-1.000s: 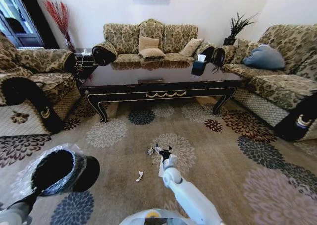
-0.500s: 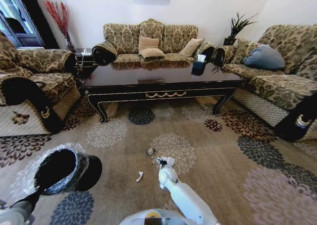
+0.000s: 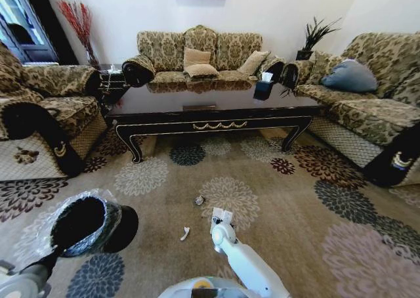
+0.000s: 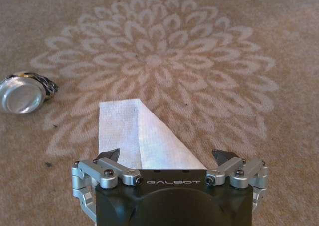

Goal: Move to the front of the table and pick up the trash from the floor, then place it into the trash bin.

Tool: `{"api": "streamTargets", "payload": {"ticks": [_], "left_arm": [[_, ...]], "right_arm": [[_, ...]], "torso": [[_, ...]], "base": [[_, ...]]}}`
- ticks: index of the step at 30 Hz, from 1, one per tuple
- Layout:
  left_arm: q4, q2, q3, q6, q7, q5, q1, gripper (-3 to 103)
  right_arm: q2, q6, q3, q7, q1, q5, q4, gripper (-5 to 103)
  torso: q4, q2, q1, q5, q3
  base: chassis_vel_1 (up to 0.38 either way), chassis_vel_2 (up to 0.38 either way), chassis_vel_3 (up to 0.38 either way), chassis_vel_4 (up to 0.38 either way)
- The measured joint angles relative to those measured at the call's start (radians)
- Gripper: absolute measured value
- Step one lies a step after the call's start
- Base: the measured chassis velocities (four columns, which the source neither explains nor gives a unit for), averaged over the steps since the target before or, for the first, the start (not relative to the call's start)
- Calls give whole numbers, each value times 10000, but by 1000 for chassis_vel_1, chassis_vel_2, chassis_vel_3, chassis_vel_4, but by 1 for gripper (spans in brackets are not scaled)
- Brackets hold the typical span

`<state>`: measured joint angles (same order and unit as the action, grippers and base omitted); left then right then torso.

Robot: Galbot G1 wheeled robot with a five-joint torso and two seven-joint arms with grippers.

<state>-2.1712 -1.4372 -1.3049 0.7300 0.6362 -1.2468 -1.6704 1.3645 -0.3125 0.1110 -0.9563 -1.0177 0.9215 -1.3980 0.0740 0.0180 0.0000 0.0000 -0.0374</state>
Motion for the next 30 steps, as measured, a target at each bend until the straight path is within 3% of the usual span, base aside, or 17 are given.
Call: {"api": "streamTargets", "payload": {"ticks": [12, 15, 18, 20, 23, 26, 28, 30], "left_arm": [[-70, -77, 60, -3, 28, 21, -57, 2], [-74, -79, 66, -4, 43, 22, -50, 2], [-169, -75, 81, -4, 81, -1, 11, 2], [-182, -75, 85, -4, 85, -6, 20, 2], [-197, -99, 141, -5, 94, -11, 20, 2], [-179, -120, 172, -5, 95, 6, 7, 2], [-196, -130, 191, -5, 101, 17, -23, 2], [-221, -127, 191, -5, 104, 17, -24, 2]], "right_arm": [[102, 316, -74, 744, -318, -938, 579, 101], [102, 379, -66, 818, -386, -1096, 647, 97], [98, 508, -77, 994, -488, -1246, 735, 82], [94, 539, -78, 1031, -504, -1279, 742, 82], [61, 690, -65, 1217, -608, -1458, 689, 65], [18, 743, -49, 1307, -677, -1543, 587, 60], [-58, 806, -41, 1446, -772, -1684, 518, 44], [-70, 836, -42, 1489, -786, -1750, 518, 44]], "torso": [[0, 0, 0, 0, 0], [0, 0, 0, 1, 0], [0, 0, 0, 1, 0], [0, 0, 0, 1, 0], [0, 0, 0, 0, 0], [0, 0, 0, 1, 0], [0, 0, 0, 0, 0], [-1, 0, 0, 0, 0]], "base": [[0, 0, 0, 0], [0, 0, 0, 0], [0, 0, 0, 0], [0, 0, 0, 0], [0, 0, 0, 0], [0, 0, 0, 0], [0, 0, 0, 0], [0, 0, 0, 0]]}}
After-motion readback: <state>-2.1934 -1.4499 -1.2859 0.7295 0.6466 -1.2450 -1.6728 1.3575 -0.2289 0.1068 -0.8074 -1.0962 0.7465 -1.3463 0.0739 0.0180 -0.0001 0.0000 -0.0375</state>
